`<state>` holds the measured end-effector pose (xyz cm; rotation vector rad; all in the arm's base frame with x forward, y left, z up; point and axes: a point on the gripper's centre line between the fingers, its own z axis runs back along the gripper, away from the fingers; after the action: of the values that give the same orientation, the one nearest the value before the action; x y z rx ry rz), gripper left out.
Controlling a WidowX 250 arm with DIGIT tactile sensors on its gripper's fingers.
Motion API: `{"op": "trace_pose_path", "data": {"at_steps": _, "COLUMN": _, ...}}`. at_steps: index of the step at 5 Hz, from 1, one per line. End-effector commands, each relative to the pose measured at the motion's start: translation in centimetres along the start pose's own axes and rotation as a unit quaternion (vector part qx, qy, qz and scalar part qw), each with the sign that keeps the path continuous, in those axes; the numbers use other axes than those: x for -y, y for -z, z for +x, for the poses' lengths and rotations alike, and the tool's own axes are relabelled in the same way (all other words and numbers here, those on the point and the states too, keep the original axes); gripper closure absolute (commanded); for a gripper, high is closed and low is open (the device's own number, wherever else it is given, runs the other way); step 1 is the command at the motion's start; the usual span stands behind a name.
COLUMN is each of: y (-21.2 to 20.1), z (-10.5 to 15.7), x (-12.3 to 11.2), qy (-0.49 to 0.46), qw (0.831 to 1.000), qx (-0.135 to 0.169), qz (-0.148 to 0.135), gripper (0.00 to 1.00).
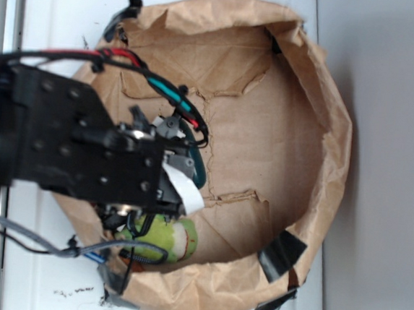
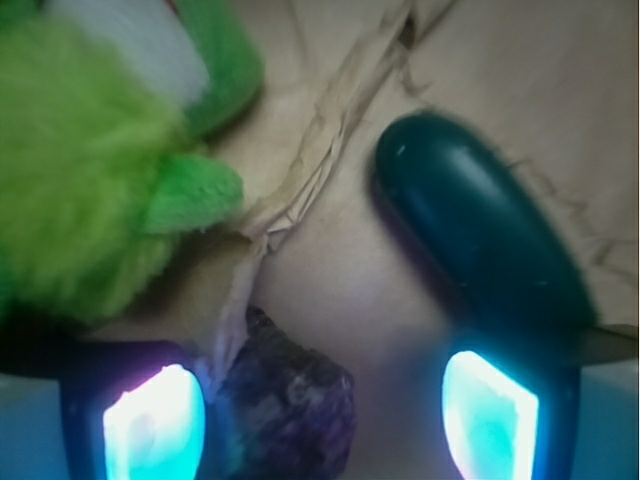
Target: Grab the rock.
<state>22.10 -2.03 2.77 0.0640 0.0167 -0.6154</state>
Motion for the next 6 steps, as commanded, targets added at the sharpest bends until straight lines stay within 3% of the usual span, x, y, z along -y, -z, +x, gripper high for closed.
{"op": "trace_pose_path", "data": {"at_steps": 1, "y": 0.6, "z": 1.2, "x": 0.5, "qy": 0.013, "qw": 1.0, "qx": 0.022, "qz": 0.012, "gripper": 1.0}}
{"op": "trace_pose_path", "data": {"at_steps": 4, "y": -0.6, "z": 1.3, "x": 0.3, "qy": -0.004, "qw": 0.997, "qx": 0.076, "qz": 0.029, "gripper": 1.0}}
{"op": "trace_pose_path", "data": {"at_steps": 5, "y": -5.7, "z": -1.2, "x": 1.3, "qy": -0.014, "qw": 0.992, "qx": 0.115, "qz": 0.043, "gripper": 1.0}}
{"op": "trace_pose_path", "data": {"at_steps": 6, "y": -10.2, "z": -1.1, "x": 0.2, "qy": -0.02, "qw": 0.989, "qx": 0.139, "qz": 0.037, "gripper": 1.0}}
